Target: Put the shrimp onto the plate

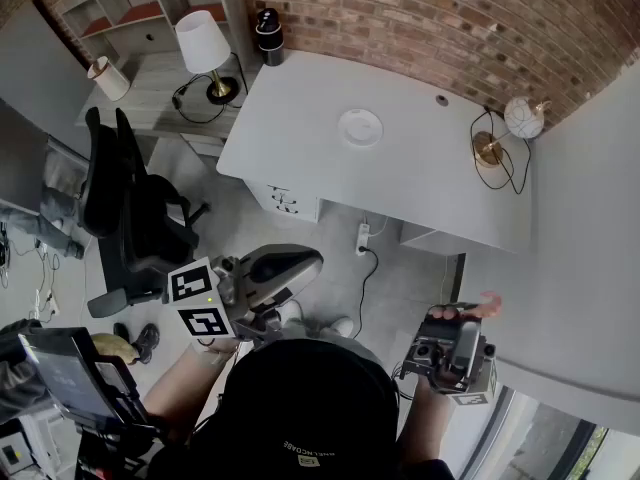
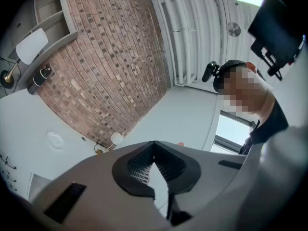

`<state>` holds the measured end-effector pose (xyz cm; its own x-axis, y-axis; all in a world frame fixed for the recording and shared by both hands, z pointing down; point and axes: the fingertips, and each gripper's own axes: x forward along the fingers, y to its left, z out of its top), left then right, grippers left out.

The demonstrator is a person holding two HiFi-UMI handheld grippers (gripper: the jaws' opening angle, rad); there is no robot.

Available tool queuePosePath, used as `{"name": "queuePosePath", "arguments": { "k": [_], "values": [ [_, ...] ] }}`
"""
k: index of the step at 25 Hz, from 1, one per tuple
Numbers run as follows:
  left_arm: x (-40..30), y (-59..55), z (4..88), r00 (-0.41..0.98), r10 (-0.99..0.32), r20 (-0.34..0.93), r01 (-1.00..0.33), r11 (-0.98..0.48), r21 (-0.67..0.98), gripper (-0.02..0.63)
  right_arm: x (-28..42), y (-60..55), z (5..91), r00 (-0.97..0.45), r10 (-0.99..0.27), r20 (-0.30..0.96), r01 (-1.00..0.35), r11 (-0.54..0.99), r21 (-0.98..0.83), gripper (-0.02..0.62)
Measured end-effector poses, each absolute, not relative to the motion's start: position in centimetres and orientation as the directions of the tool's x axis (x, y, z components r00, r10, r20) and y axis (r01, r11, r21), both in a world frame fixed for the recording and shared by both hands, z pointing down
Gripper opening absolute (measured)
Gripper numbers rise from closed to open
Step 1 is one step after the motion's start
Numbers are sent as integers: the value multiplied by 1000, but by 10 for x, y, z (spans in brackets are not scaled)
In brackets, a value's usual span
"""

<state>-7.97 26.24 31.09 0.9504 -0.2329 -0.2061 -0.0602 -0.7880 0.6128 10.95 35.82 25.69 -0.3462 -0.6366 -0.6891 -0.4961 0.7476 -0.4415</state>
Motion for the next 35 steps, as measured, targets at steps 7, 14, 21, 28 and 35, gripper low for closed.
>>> {"name": "queuePosePath", "arguments": {
  "k": [7,14,21,28,35],
  "values": [
    [-76,263,308,950,-223,-217,-41,-782,622,3,111,351,260,-336,-655,-677,-487,736,-470,49],
    [-72,261,306,948,-234,-214,-52,-781,623,3,117,350,260,-339,-655,-675,-480,738,-475,49],
    [-67,264,309,949,-244,-198,-67,-774,629,3,123,354,259,-345,-644,-683,-479,747,-462,49],
    [-57,273,312,950,-248,-188,-77,-774,629,3,136,363,262,-336,-640,-691,-464,751,-470,49],
    [-40,284,313,949,-261,-177,-96,-774,626,3,152,379,267,-347,-645,-682,-473,747,-466,49]
  ]
}}
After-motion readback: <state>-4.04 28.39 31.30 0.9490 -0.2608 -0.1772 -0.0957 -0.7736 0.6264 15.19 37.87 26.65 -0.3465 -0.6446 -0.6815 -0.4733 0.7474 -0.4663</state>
